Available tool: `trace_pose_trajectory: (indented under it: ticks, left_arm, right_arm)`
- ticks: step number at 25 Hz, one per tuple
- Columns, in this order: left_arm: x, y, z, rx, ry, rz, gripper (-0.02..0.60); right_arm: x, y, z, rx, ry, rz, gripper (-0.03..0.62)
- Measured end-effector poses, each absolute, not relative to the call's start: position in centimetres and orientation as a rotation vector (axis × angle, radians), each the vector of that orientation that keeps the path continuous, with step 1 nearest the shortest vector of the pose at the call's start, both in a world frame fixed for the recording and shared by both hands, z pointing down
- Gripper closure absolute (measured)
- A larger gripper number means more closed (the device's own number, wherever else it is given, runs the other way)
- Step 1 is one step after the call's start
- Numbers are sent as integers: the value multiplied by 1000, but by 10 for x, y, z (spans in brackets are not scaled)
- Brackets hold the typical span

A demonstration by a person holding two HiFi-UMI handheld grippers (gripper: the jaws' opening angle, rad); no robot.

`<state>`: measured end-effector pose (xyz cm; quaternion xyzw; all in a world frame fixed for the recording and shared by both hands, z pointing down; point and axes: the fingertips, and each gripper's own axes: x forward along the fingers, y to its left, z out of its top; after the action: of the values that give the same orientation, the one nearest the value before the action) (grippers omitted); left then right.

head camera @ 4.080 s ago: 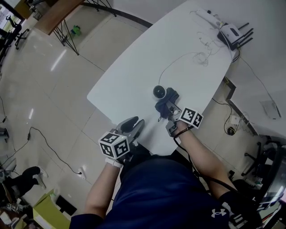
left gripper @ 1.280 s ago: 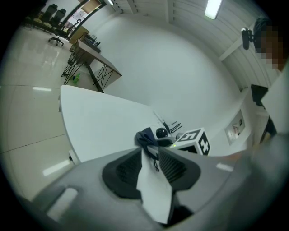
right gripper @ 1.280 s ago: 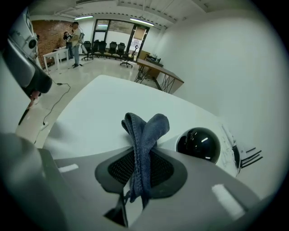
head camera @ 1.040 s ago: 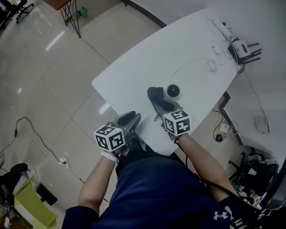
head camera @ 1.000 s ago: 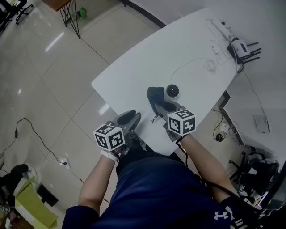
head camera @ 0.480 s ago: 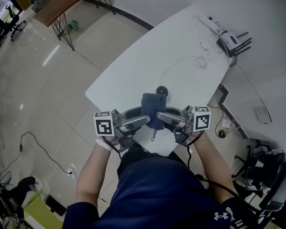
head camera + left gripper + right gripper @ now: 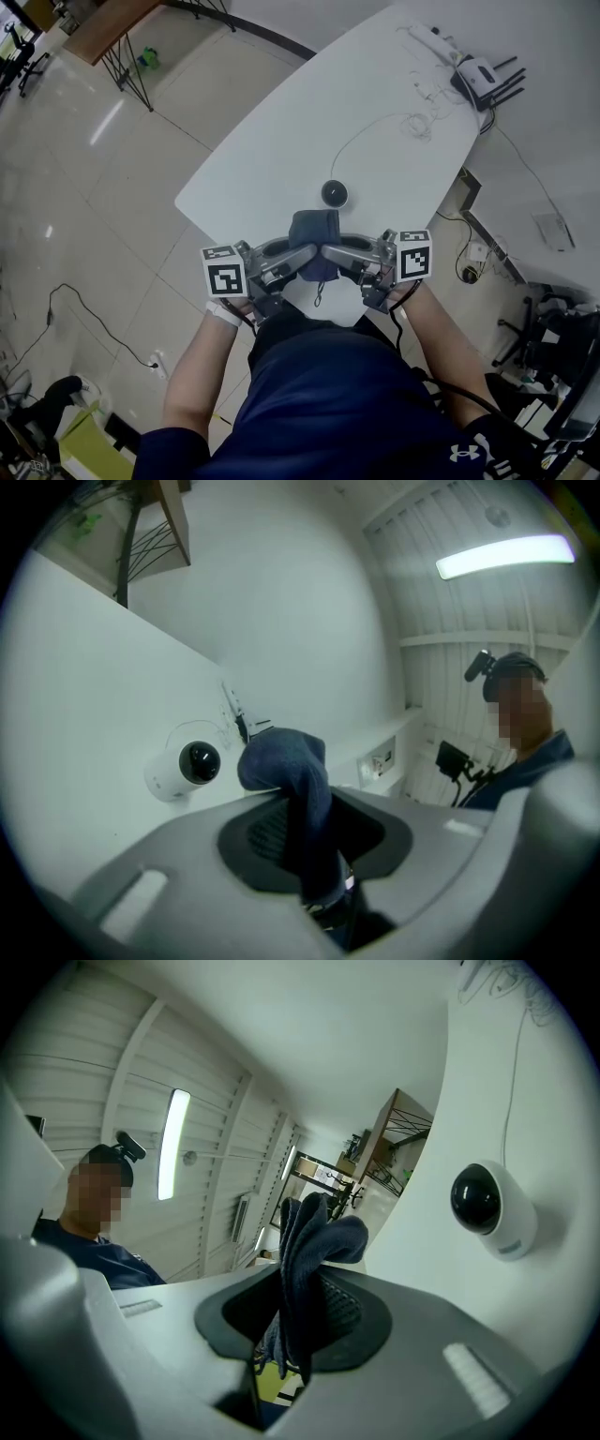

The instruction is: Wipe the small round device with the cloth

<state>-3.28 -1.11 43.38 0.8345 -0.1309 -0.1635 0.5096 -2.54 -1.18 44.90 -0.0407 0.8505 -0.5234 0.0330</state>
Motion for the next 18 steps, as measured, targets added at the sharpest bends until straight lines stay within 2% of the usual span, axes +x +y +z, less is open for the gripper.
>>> trace_pose_trajectory:
  ticks: [3, 6, 8, 14, 18]
  left_arm:
    - [-45, -23, 443, 2013, -440, -388, 502]
    - [-74, -48, 464, 2056, -649, -310, 503]
    - [-83, -62, 478, 2138, -766, -111, 505]
    - [-23, -88, 468, 2549, -639, 580, 505]
    - [22, -86, 497, 2694, -377, 1057, 505]
  right_arm:
    - [-12, -29, 467, -348, 2604, -1618, 383]
    - [28, -70, 498, -904, 2678, -1483, 384]
    - [49, -92, 516, -1193, 2748, -1368, 387]
    - [44, -108, 529, -1299, 2968, -1154, 379]
    - [98, -110, 529, -1561, 2708, -1149, 407]
